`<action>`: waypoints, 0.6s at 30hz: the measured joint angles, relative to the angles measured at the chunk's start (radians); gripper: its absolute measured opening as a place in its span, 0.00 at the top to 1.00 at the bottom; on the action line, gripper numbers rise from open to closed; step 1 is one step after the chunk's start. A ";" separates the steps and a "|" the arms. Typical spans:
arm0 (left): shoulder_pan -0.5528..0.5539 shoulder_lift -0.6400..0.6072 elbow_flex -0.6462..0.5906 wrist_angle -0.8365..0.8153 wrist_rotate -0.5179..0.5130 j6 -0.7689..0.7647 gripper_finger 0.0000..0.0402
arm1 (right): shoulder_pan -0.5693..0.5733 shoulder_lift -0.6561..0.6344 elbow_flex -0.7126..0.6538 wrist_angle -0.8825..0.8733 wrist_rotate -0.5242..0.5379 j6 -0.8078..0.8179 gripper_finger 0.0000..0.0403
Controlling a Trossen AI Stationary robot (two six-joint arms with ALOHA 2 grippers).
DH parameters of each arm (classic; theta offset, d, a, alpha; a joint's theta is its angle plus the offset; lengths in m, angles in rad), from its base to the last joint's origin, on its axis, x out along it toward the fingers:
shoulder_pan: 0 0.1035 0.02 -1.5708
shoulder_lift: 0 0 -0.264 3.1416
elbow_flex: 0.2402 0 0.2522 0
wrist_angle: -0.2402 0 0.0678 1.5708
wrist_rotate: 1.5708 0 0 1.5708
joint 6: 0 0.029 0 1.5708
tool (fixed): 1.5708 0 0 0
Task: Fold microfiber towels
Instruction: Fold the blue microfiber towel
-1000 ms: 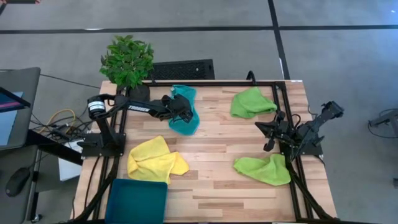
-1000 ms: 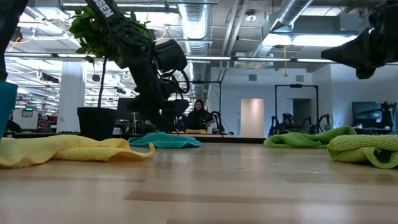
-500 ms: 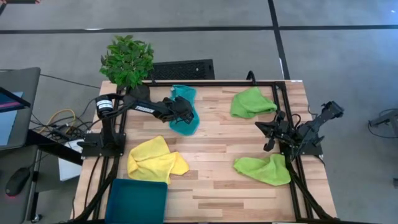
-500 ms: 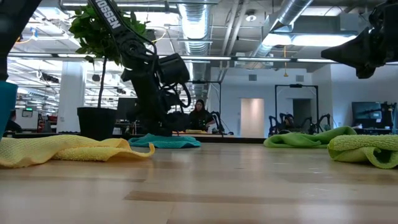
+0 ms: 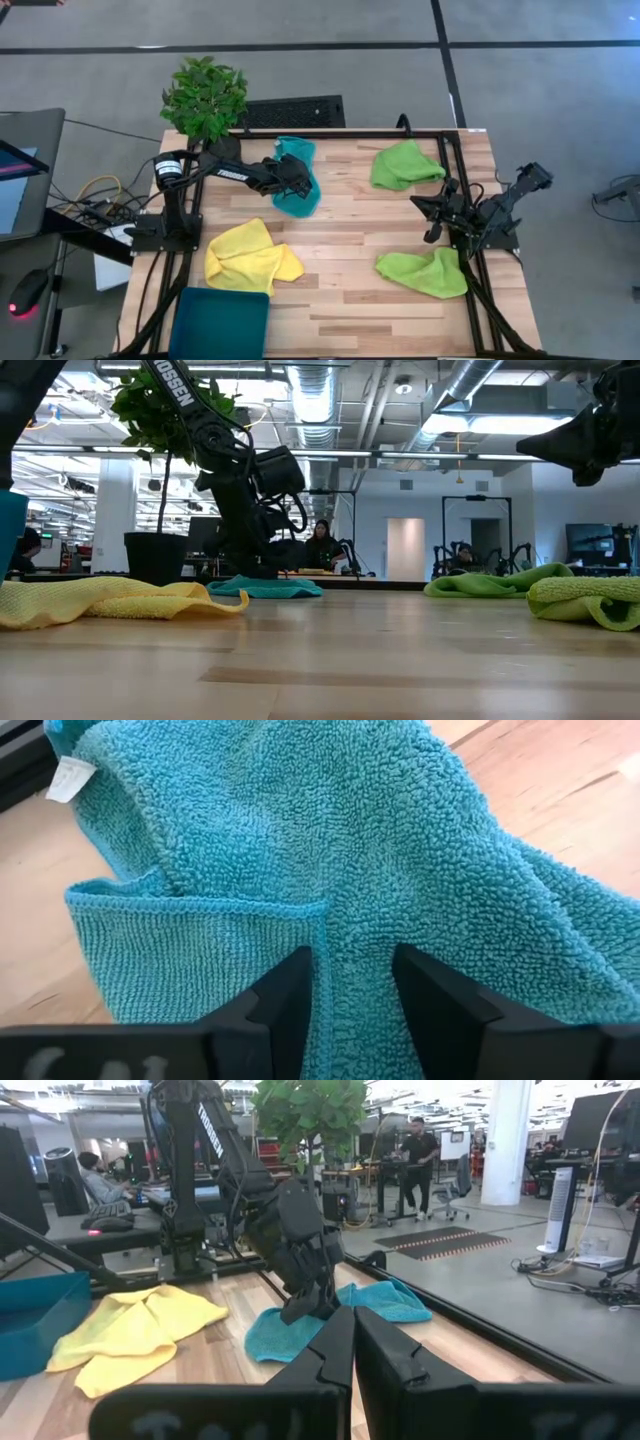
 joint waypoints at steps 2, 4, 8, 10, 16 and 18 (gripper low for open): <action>0.001 0.000 0.000 0.000 0.002 -0.002 0.69 | 0.000 0.000 0.000 0.000 0.000 0.000 0.91; 0.001 0.001 0.000 0.001 0.000 -0.002 0.74 | 0.000 0.000 0.000 0.000 0.000 0.000 0.91; -0.001 0.002 0.000 -0.005 -0.026 0.003 0.91 | 0.000 0.000 0.000 0.000 0.000 0.000 0.91; -0.001 0.002 0.000 -0.006 -0.029 0.017 0.98 | 0.000 0.000 0.000 0.000 0.000 0.000 0.91; -0.002 -0.006 0.012 -0.049 -0.014 0.020 0.97 | 0.000 0.000 0.001 0.000 0.000 0.000 0.91; -0.003 -0.014 0.033 -0.093 -0.009 0.030 0.97 | 0.000 0.000 0.001 0.000 0.000 0.000 0.91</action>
